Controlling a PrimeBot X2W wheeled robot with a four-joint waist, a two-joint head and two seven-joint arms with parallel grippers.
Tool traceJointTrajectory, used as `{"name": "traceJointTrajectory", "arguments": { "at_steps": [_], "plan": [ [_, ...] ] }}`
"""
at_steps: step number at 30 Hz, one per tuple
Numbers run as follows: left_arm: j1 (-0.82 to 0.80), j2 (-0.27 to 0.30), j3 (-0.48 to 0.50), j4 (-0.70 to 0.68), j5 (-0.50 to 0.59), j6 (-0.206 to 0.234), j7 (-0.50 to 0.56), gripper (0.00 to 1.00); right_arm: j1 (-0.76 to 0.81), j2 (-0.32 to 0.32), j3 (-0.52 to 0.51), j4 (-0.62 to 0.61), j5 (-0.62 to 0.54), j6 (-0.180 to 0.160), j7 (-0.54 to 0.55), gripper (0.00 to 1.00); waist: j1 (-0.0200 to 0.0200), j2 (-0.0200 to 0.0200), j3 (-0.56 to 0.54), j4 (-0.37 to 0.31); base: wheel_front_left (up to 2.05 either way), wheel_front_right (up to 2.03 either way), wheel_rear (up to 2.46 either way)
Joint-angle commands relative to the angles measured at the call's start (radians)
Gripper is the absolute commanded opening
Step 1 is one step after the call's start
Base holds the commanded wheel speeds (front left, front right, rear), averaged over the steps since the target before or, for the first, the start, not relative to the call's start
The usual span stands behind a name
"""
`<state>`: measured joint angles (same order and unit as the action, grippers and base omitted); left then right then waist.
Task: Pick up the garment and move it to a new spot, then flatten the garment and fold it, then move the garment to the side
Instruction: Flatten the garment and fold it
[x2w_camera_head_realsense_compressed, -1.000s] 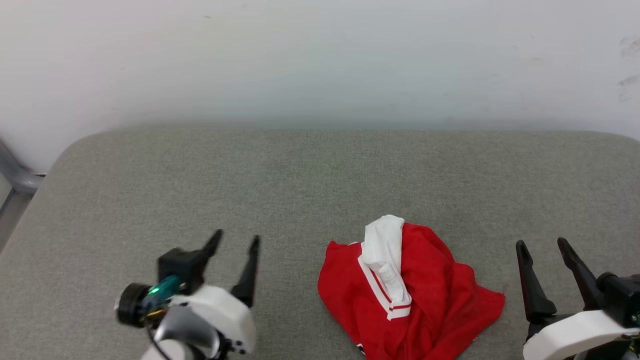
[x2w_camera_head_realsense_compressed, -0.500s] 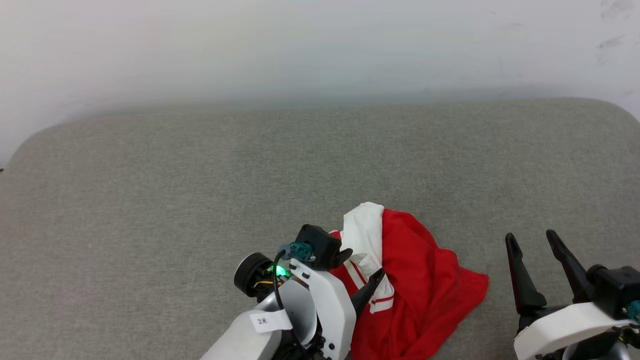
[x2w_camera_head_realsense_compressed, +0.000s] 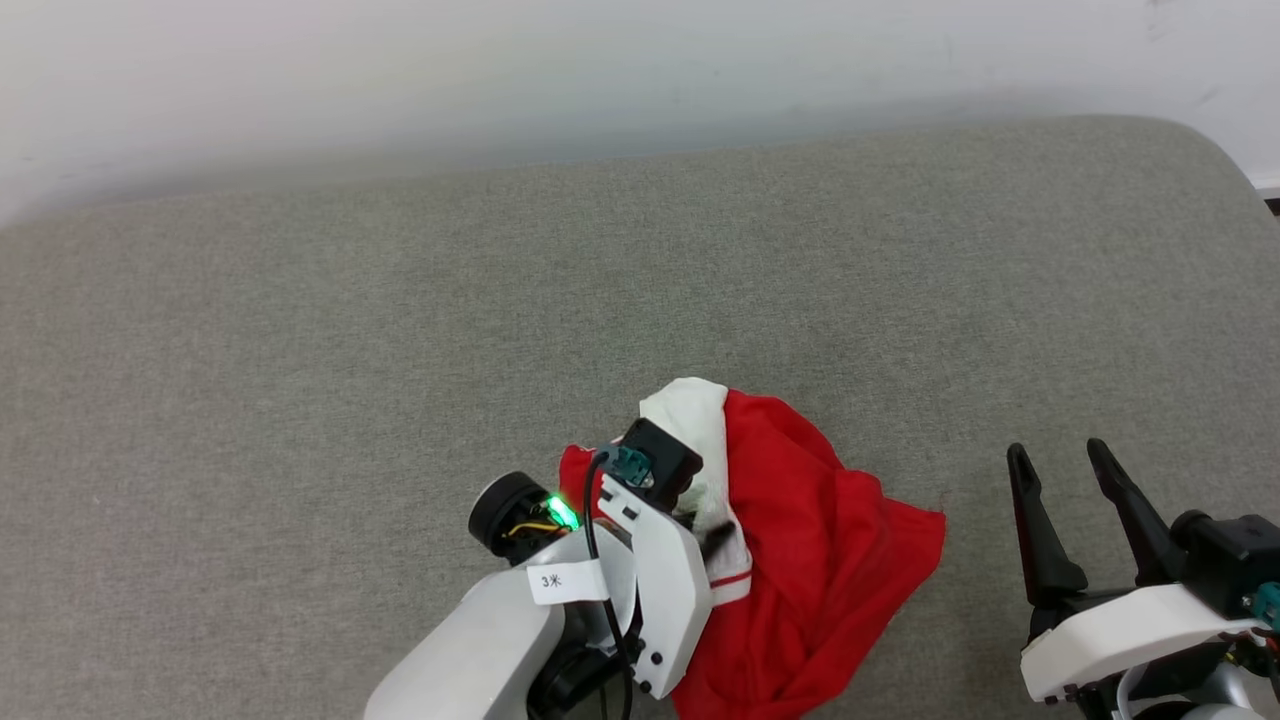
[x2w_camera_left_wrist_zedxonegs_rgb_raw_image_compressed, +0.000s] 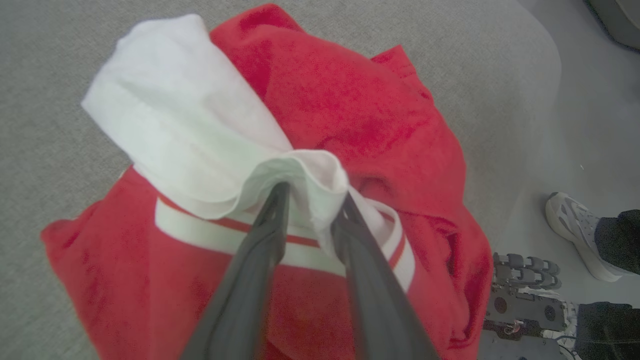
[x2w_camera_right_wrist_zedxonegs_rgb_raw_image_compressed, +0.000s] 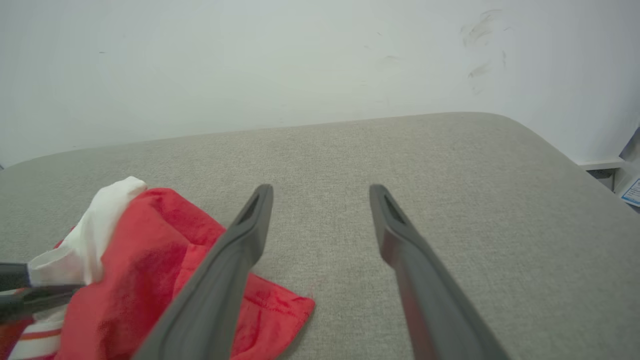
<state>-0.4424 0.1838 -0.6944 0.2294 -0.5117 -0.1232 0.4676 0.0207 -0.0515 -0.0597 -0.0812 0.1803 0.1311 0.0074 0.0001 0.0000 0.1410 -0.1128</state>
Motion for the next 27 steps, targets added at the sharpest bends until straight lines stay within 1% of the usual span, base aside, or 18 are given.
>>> {"name": "traceJointTrajectory", "arguments": {
  "at_steps": [1, 4, 6, 11, 16, 21, 24, 27],
  "plan": [
    [-0.017, 0.009, 0.001, -0.002, 0.007, -0.002, -0.007, 0.0, -0.011, 0.002, -0.003, 0.008, 0.005, -0.001, -0.007, 1.0, -0.0001, 0.0, 0.001, 0.002, 0.0, 0.0, 0.0],
    [-0.031, 0.02, 0.016, -0.013, 0.015, 0.002, -0.045, 0.0, -0.02, 0.002, -0.008, 0.022, 0.008, -0.001, -0.018, 1.0, -0.0001, 0.0, -0.002, 0.013, 0.0, 0.0, 0.0],
    [-0.037, 0.033, 0.036, -0.016, 0.021, 0.014, -0.071, 0.0, -0.023, 0.002, -0.011, 0.034, 0.01, -0.001, -0.02, 1.0, -0.0001, 0.0, -0.011, 0.023, 0.0, 0.0, 0.0],
    [-0.03, 0.099, 0.095, -0.028, 0.032, 0.055, -0.107, 0.0, -0.021, 0.002, -0.012, 0.057, 0.01, -0.001, -0.028, 1.0, -0.0001, 0.0, -0.04, 0.05, 0.0, 0.0, 0.0],
    [0.03, 0.192, 0.184, -0.078, 0.025, 0.127, -0.129, 0.0, -0.005, 0.002, -0.025, 0.063, 0.008, -0.001, -0.031, 1.0, -0.0001, 0.0, -0.058, 0.076, 0.0, 0.0, 0.0],
    [0.165, 0.272, 0.281, -0.127, -0.014, 0.215, -0.139, 0.0, 0.0, 0.002, -0.041, 0.061, 0.008, -0.001, -0.029, 1.0, -0.0001, 0.0, -0.068, 0.1, 0.0, 0.0, 0.0],
    [0.265, 0.293, 0.331, -0.135, -0.051, 0.259, -0.154, 0.0, -0.001, 0.002, -0.041, 0.061, 0.011, -0.001, -0.029, 1.0, -0.0001, 0.0, -0.071, 0.105, 0.0, 0.0, 0.0],
    [0.361, 0.284, 0.367, -0.116, -0.098, 0.288, -0.171, 0.0, 0.0, 0.002, -0.041, 0.058, 0.01, -0.001, -0.028, 1.0, -0.0001, 0.0, -0.072, 0.109, 0.0, 0.0, 0.0]
  ]
}}
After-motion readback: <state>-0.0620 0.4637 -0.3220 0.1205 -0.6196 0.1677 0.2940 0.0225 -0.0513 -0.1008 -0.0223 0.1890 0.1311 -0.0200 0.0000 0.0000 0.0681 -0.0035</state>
